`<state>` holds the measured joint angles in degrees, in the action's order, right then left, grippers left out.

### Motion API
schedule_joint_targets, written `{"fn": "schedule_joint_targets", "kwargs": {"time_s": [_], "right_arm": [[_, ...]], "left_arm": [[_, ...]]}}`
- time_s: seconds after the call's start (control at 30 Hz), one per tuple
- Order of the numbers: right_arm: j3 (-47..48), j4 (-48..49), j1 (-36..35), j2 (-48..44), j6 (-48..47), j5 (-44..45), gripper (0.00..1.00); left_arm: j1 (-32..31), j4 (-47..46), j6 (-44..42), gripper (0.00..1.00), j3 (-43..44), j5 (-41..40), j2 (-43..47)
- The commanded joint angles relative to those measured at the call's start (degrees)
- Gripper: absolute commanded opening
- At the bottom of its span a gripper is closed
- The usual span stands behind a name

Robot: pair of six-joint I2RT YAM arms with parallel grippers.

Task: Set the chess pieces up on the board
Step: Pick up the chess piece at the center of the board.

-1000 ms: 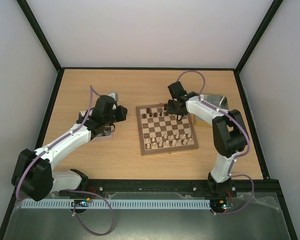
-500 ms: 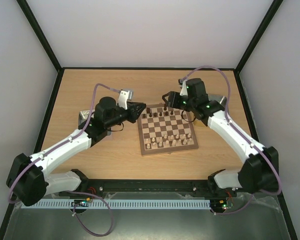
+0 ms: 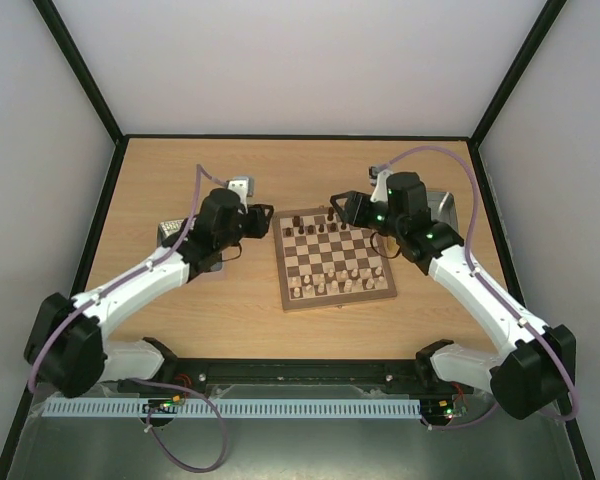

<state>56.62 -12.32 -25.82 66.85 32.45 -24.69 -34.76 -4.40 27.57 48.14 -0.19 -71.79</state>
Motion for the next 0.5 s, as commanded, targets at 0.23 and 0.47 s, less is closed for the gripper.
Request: {"fn": "schedule_joint_targets", "kwargs": {"time_s": [0.23, 0.47], "right_arm": [[-3.84, 1.96, 0.16, -0.23, 3.63, 2.83, 0.52], [-4.34, 1.82, 0.16, 0.01, 3.60, 3.48, 0.51]], "left_arm": [[9.60, 18.83, 3.98, 0.37, 9.36, 0.05, -21.34], [10.23, 21.21, 1.90, 0.34, 16.34, -4.31, -32.42]]}}
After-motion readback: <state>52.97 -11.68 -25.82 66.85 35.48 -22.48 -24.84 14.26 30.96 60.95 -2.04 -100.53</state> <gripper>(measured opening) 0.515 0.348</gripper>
